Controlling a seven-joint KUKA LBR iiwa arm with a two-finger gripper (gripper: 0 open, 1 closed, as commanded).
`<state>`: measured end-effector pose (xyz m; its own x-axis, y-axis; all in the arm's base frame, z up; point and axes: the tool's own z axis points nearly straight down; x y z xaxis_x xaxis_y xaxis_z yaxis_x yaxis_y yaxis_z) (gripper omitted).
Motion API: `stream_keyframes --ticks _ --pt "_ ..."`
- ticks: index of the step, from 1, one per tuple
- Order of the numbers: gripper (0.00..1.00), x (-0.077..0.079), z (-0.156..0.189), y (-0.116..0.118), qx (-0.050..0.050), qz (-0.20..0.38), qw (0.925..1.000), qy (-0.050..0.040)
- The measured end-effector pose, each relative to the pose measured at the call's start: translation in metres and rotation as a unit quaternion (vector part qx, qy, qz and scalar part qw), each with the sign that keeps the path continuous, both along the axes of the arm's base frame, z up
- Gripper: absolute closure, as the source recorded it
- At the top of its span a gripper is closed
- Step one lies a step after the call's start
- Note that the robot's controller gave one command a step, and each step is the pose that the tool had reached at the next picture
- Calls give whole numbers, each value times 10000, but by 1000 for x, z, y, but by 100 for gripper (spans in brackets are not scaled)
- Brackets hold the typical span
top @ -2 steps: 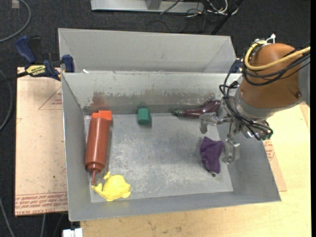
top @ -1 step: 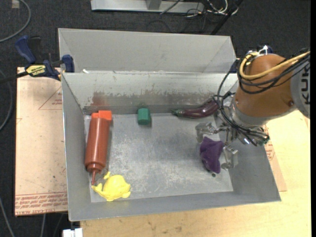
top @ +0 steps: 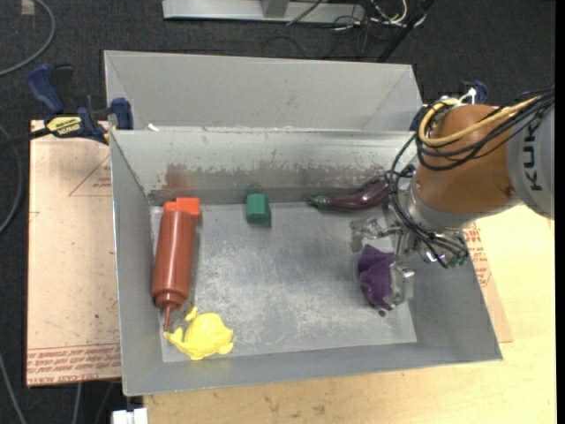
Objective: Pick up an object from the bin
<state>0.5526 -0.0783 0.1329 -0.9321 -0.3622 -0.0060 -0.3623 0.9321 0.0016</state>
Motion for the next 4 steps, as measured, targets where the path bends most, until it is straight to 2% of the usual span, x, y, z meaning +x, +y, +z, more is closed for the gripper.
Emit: stream_keyframes --ticks 1,2,3,4 --pt "100 29 -59 -14 -5 1740 9847 1" --pt "100 29 -59 -14 -4 1740 9848 1" --pt "100 19 64 -13 0 1986 9801 -19" --pt "100 19 64 -13 2 1986 9801 -16"
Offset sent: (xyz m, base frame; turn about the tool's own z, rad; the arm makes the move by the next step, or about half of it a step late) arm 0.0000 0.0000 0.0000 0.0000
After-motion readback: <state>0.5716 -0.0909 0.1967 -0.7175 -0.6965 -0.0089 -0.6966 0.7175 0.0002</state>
